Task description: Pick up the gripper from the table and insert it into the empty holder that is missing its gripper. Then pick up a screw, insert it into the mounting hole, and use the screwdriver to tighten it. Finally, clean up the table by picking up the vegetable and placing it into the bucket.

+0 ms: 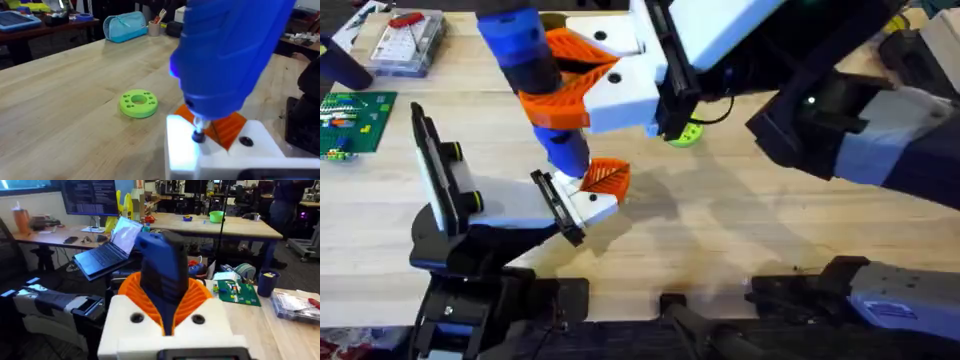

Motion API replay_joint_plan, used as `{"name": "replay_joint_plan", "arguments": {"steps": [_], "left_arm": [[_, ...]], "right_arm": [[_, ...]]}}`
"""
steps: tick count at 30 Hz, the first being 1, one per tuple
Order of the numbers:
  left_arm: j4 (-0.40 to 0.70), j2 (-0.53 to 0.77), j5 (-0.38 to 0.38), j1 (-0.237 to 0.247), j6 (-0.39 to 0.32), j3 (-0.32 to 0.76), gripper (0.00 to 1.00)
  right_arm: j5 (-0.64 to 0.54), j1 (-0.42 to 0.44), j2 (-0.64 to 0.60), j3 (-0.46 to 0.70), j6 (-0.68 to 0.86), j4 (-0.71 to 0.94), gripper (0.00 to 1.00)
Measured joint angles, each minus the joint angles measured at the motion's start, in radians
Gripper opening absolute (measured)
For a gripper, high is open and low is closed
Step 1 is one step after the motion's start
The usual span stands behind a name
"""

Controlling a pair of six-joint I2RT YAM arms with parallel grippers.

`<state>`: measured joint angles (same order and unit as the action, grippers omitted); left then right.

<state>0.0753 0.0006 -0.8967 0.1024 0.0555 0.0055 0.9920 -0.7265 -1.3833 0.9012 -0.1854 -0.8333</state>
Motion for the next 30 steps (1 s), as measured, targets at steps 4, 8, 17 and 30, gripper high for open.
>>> {"name": "replay_joint_plan", "arguments": {"steps": [4, 8, 17, 30], "left_arm": [[0.0, 0.0, 0.0, 0.0, 0.0, 0.0, 0.013], [0.0, 0.0, 0.0, 0.0, 0.0, 0.0, 0.013], [0.0, 0.0, 0.0, 0.0, 0.0, 0.0, 0.013], [0.0, 0.0, -0.001, 0.0, 0.0, 0.0, 0.013]], "right_arm": [[0.0, 0.0, 0.0, 0.0, 0.0, 0.0, 0.047], [-0.001, 0.0, 0.0, 0.0, 0.0, 0.014, 0.046], [-0.004, 0.0, 0.0, 0.0, 0.003, 0.022, 0.046], [-0.004, 0.0, 0.0, 0.0, 0.004, 0.025, 0.046]]}}
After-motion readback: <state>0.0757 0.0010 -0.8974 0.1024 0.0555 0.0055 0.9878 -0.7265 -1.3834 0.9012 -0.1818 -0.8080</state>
